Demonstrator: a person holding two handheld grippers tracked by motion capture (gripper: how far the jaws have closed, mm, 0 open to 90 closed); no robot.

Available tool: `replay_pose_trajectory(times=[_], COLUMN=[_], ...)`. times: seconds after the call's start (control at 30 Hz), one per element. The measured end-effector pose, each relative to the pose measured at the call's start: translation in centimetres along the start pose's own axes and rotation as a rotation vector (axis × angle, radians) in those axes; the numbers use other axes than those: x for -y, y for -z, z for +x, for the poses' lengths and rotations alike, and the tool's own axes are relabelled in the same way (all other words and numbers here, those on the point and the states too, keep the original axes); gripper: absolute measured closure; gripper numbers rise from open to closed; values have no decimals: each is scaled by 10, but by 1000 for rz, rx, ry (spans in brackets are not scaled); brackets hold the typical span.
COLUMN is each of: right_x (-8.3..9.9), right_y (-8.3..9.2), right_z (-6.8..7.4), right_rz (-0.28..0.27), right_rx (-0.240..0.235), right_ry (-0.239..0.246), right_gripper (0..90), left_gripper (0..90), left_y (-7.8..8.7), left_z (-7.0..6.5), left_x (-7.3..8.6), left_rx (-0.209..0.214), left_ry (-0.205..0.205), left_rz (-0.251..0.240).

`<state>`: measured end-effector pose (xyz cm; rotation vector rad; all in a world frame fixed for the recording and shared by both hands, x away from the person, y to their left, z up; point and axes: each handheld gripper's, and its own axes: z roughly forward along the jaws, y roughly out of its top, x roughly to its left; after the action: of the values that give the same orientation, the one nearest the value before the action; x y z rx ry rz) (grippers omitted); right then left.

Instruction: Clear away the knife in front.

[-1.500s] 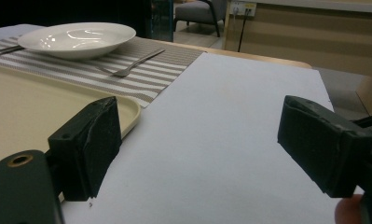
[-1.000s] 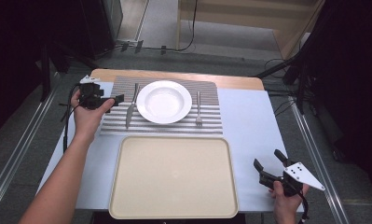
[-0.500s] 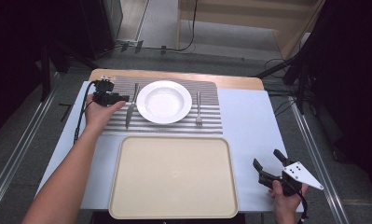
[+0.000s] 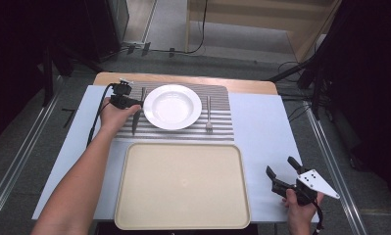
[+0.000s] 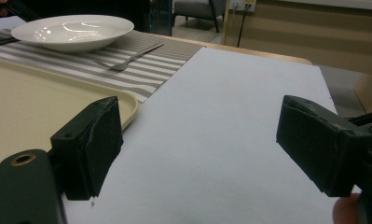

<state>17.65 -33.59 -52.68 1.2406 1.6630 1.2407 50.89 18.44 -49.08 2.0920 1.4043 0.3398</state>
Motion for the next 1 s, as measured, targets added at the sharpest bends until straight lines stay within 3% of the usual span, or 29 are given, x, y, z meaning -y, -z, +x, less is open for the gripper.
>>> replay_pose_trajectory(times=[0.3,0.33,0.57,0.77,0.93,1.0], right_x=[0,0,0,0,0,0], right_y=[0,-1,0,-1,-1,-1], right_z=[0,-1,-1,0,0,1], right_rz=[1,1,2,2,7,8], right_rx=[2,2,3,3,7,8], right_ry=[0,0,-2,0,2,8], right_gripper=[153,154,154,156,156,155], left_gripper=[759,780,788,788,777,690], left_y=[-8,-7,0,12,13,12], left_z=[-4,-4,4,14,14,17], left_x=[0,0,4,16,16,14], left_rx=[-29,-46,-43,-59,-64,-66], left_ry=[0,22,105,221,211,212], left_rz=[18,30,51,47,43,30])
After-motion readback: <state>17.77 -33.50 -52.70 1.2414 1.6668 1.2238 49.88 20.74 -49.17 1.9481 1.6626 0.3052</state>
